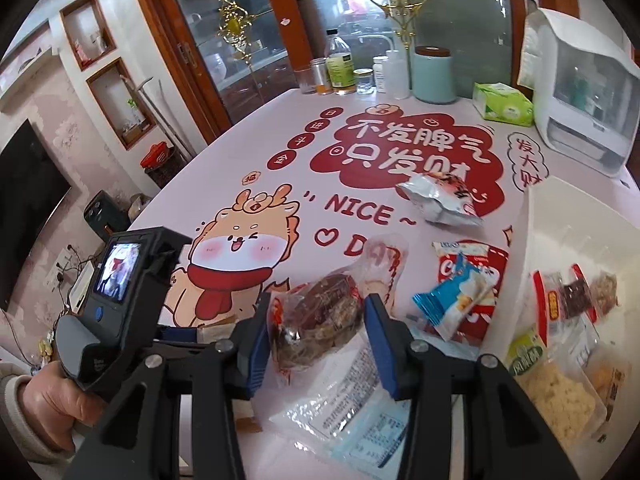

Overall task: Organize snacks
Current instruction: 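Grasp the tan paper wafer packet with the left tool while the right tool grasps the clear nut bag, then carry both packets over the white tray and open both tools to release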

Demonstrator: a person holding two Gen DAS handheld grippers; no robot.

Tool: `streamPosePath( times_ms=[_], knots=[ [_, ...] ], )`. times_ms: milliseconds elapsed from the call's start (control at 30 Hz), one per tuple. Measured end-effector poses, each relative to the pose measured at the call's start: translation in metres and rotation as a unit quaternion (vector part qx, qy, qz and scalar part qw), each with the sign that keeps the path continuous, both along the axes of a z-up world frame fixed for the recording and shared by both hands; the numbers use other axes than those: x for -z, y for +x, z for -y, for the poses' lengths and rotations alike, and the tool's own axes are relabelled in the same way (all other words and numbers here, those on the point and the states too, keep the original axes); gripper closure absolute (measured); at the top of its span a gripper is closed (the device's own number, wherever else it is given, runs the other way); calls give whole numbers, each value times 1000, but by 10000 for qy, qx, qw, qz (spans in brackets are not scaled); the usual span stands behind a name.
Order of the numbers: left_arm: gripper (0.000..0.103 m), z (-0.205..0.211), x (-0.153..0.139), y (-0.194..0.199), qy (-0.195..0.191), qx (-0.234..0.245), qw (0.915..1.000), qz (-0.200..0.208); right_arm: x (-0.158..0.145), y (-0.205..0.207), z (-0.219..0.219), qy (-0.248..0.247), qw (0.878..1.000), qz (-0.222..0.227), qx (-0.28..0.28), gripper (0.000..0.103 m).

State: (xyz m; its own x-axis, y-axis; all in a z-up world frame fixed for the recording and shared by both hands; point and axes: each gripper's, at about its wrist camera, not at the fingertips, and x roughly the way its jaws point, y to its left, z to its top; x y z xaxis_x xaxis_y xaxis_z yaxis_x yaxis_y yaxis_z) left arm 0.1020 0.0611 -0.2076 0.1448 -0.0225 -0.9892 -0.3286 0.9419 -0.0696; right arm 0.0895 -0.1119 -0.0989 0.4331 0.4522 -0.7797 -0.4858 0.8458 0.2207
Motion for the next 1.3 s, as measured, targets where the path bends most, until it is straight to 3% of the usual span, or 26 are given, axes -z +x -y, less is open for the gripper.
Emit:
streamPosePath(
  times_ms=[300, 433, 567, 667, 967, 1067, 1167, 1200, 1267, 1300],
  knots=[
    [44, 2, -59, -14, 321, 449, 9938, 970, -15, -18, 15, 96, 9998, 167, 84, 58],
    [44, 13, -103, -21, 364, 781, 9860, 1430, -30, -27, 26, 193, 9991, 321, 180, 58],
    [44, 37, -152, -24, 321, 1281, 9709, 2000, -53, -36, 45, 238, 9973, 587, 359, 58],
    [44, 76, -189, -16, 253, 1761, 9527, 2466, -73, -44, 68, 235, 9941, 854, 620, 58],
    [44, 189, -240, 18, -9, 2781, 9065, 3176, -113, -50, 152, -138, 9754, 1371, 1722, 58],
    [43, 217, -241, 32, 12, 2957, 8991, 3229, -115, -46, 177, -210, 9692, 1354, 2047, 57],
    [45, 237, -239, 46, -26, 3061, 8968, 3195, -114, -40, 199, -301, 9644, 1303, 2283, 55],
    [44, 242, -237, 50, -16, 3095, 8966, 3169, -113, -39, 204, -348, 9630, 1283, 2346, 55],
    [23, 252, -236, 58, 83, 3099, 8988, 3100, -111, -36, 210, -376, 9610, 1282, 2421, 54],
    [7, 253, -235, 60, 126, 3071, 9000, 3092, -111, -34, 214, -363, 9603, 1273, 2454, 49]
  ],
)
